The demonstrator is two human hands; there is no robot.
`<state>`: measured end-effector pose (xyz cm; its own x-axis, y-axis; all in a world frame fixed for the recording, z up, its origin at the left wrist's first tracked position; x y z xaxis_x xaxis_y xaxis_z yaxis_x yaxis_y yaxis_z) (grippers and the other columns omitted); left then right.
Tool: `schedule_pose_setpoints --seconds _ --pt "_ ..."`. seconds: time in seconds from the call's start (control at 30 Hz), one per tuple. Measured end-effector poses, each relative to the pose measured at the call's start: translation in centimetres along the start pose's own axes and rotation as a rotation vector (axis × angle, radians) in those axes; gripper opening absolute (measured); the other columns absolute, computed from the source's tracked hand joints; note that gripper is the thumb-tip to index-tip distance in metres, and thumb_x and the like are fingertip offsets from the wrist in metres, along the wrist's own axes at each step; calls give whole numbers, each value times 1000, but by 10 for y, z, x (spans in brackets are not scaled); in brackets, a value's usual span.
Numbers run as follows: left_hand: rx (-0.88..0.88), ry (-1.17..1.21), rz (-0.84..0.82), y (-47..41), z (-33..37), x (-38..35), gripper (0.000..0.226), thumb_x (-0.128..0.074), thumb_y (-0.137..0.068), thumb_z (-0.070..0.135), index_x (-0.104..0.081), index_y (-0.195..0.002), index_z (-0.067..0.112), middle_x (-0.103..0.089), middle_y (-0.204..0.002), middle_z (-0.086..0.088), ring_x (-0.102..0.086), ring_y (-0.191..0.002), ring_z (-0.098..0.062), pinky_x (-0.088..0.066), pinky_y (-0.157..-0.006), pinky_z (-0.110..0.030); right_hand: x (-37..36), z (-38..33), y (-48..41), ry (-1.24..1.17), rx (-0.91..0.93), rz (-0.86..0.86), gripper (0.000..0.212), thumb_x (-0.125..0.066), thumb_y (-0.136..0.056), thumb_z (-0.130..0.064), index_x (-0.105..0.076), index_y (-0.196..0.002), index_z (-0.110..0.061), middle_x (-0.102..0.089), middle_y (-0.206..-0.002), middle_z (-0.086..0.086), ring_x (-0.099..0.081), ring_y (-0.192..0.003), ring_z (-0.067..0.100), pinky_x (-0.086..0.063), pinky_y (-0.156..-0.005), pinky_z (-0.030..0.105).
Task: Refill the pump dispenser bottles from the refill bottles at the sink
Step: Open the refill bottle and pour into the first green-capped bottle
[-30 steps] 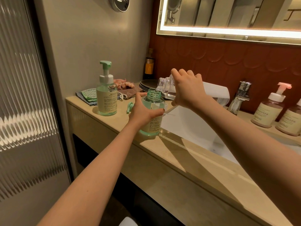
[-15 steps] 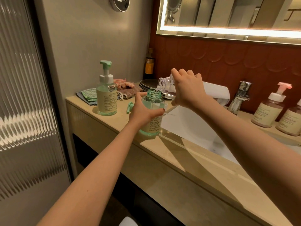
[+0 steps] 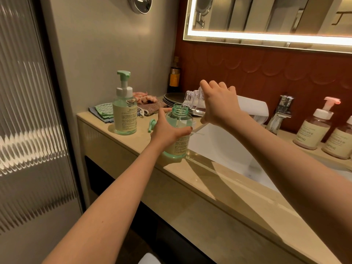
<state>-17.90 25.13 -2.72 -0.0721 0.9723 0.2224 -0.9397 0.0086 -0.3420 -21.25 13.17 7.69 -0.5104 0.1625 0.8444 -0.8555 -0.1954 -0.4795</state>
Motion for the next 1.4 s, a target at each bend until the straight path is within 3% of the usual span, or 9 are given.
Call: schedule_pose_setpoints --seconds 0.3,0.5,0.83,1.13,1.27,1.4 --pt "-1 -10 0 0 1 0 75 -79 -69 25 -30 -126 22 -43 -115 1 -44 -106 -18 -39 -84 -31 0 -1 0 8 0 0 87 -83 -66 -31 -32 -135 -14 -48 -125 9 -44 -113 27 -37 -96 43" --pt "-1 -2 -2 1 2 0 77 -79 -70 24 -30 -129 20 -43 -127 -5 -41 -108 -16 -36 -84 -30 2 0 2 6 2 -6 86 -82 -66 -30 -32 -135 -14 -47 -125 9 -43 -113 27 -36 -95 41" --pt "-7 3 -8 2 3 0 77 -79 -70 23 -30 -128 20 -40 -114 2 -40 -107 -16 -36 -85 -29 3 -2 2 -5 6 -7 84 -81 -68 -28 -32 -135 -14 -47 -125 9 -43 -113 26 -36 -95 40" --pt "7 5 -2 -1 -1 -1 76 -79 -69 24 -29 -127 22 -45 -130 -7 -43 -116 -22 -37 -87 -31 4 -2 3 5 5 -7 85 -81 -68 -28 -31 -136 -13 -46 -126 9 -42 -114 28 -35 -96 42" --pt "-8 12 1 -1 0 0 75 -80 -69 23 -30 -126 21 -44 -118 0 -44 -113 -20 -37 -85 -30 3 -2 3 9 0 -1 85 -81 -68 -27 -32 -135 -13 -47 -126 10 -43 -114 28 -36 -95 41" --pt "-7 17 -7 -1 0 0 76 -80 -69 23 -30 -126 21 -45 -121 -2 -44 -109 -18 -37 -83 -30 2 -2 3 11 -1 -2 85 -81 -67 -28 -32 -135 -13 -47 -126 9 -43 -114 28 -36 -95 42"
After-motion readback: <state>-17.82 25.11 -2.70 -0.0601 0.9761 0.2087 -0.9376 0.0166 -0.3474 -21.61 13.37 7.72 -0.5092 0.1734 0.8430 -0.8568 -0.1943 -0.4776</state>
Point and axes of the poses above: each hand's wrist, its own y-axis away from the middle knuckle, its own x-axis out of the back of the hand, z = x × y, the point moved 6 cm from there along -y, towards the middle knuckle
